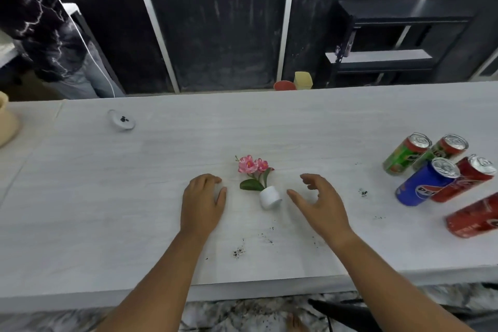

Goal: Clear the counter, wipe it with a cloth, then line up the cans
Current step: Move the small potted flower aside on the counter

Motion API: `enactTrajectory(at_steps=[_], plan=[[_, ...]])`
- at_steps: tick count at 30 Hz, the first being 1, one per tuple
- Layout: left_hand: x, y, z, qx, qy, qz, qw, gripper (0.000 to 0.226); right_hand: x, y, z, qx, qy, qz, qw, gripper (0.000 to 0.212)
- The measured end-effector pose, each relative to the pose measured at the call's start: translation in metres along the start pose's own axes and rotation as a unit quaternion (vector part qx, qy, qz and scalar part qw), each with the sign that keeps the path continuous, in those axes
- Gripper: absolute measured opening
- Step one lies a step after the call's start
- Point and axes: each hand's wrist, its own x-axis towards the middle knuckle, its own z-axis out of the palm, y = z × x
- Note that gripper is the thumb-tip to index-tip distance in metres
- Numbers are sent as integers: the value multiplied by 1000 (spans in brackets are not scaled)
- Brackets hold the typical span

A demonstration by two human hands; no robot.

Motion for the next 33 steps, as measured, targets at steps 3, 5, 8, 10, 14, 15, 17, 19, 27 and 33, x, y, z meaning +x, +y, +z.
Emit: enactTrajectory(at_steps=[3,5,8,10,14,15,17,19,27,33], plan=[[0,-1,1,12,-3,-1,1000,23,15,-23,24,-34,-46,-16,998,59],[0,-1,1,14,-5,-4,1000,23,23,-36,37,-74,-81,-25,994,66],[-1,-2,2,18,-4,-6,1000,24,29,-44,49,-111,-110,-13,988,63],[-1,-3,2,18,-4,-8,1000,24,29,-41,51,-95,-109,4,990,51],[-1,-3,3,13,-3,-10,1000,23,34,-31,37,-15,-52,25,998,33],[-1,-3,3,13,-3,-10,1000,23,38,-28,30,7,-32,36,999,32],[-2,-3,4,15,-7,-14,1000,23,47,-21,14,41,7,51,998,34],[-2,-3,4,18,-10,-16,1000,24,60,-11,-3,67,44,62,995,37],[-2,-3,4,20,-7,-15,1000,29,118,26,-54,112,133,99,980,40],[-1,0,3,22,-18,-25,999,30,145,51,-68,121,153,120,973,32]])
